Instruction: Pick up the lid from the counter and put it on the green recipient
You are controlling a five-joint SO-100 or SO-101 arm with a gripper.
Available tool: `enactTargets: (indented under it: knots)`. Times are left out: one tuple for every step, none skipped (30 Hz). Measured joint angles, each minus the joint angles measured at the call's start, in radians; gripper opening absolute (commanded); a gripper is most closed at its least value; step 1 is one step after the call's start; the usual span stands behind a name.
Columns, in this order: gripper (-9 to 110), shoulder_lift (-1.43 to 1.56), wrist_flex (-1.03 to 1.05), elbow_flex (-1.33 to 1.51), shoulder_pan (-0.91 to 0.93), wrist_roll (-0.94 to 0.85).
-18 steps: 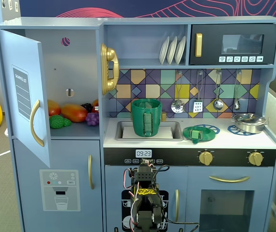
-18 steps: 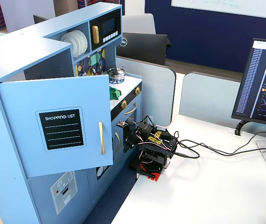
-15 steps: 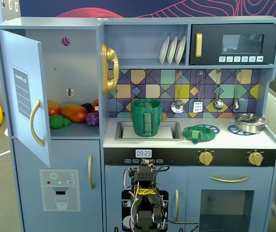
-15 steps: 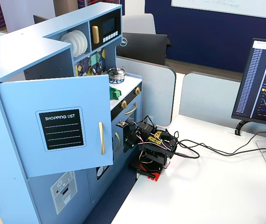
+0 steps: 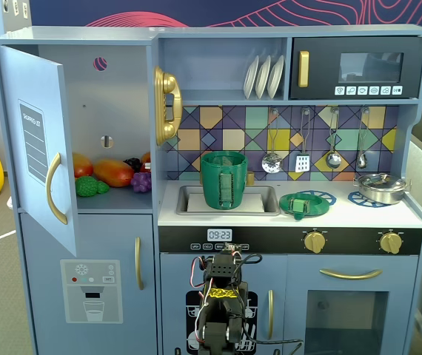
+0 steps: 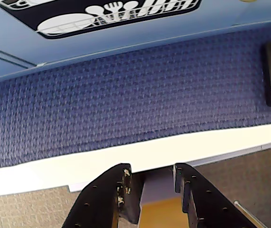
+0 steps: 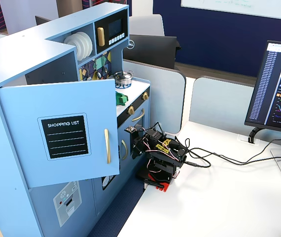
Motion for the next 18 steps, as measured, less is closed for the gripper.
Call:
enactTargets:
  knots:
    - [0,-0.02,-0.015,-0.008,0.02,0.0]
    - [0,-0.046,-0.061,-0.029,0.043,0.0]
    - [0,-0.071,-0.112,-0.057,0.067,-0.003]
    - [0,-0.107,-0.173,-0.094,0.092,-0.009]
    - [0,-0.144,-0.236,-0.135,0.118,-0.023]
    - [0,-0.186,-0.301,-0.181,0.146,-0.046]
    - [2,-0.225,-0.36,-0.227,0.172,-0.069]
    - [4,-0.256,-0.416,-0.272,0.199,-0.097]
    - [9,-0.276,-0.469,-0.311,0.227,-0.12]
    - [13,-0.291,-0.522,-0.347,0.253,-0.137]
    - [19,-0.301,-0.574,-0.373,0.279,-0.146]
    - [25,-0.313,-0.632,-0.39,0.305,-0.15]
    - [29,-0.321,-0.69,-0.4,0.331,-0.15]
    - [33,-0.327,-0.746,-0.408,0.357,-0.15]
    - [37,-0.333,-0.799,-0.413,0.38,-0.15]
    - [40,-0.337,-0.85,-0.414,0.405,-0.15]
    - [43,-0.345,-0.896,-0.414,0.425,-0.15]
    - [45,-0.351,-0.937,-0.414,0.446,-0.15]
